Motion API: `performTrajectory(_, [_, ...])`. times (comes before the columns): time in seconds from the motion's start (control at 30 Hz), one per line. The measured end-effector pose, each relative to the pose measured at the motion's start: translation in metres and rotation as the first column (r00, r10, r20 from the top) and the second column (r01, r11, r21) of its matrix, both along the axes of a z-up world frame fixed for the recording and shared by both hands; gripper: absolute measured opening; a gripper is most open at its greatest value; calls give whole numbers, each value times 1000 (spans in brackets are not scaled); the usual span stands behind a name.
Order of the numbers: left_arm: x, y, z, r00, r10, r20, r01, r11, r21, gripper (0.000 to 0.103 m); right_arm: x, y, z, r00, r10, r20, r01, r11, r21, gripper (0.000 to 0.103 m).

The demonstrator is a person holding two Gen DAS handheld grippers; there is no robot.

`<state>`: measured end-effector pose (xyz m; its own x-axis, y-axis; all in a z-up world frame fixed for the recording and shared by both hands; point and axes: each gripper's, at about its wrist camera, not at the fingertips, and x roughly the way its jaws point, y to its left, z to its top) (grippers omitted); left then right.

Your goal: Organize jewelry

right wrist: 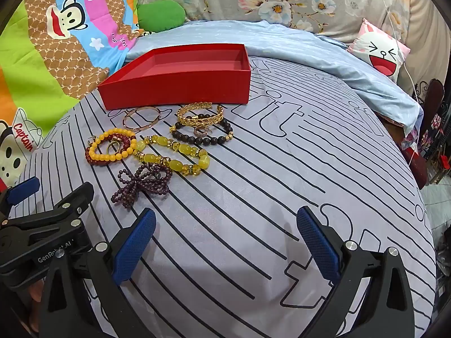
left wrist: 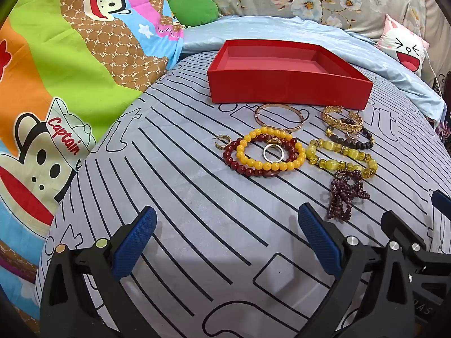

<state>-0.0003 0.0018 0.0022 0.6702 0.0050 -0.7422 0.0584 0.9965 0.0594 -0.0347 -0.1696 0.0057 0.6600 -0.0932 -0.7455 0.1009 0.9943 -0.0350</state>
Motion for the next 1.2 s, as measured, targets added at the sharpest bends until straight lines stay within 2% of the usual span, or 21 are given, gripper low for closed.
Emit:
performTrajectory(0.8, [1, 2, 1, 1000, 3, 2, -3, 1000, 7, 96, 0, 0, 0, 1000, -1, -1, 1, 1000, -2, 97])
performTrajectory(1.2, [-1, 6, 5, 1000, 12, -19, -13, 1000, -27, 96, -1, -5, 5, 1000, -18, -6, 18, 1000, 15, 96])
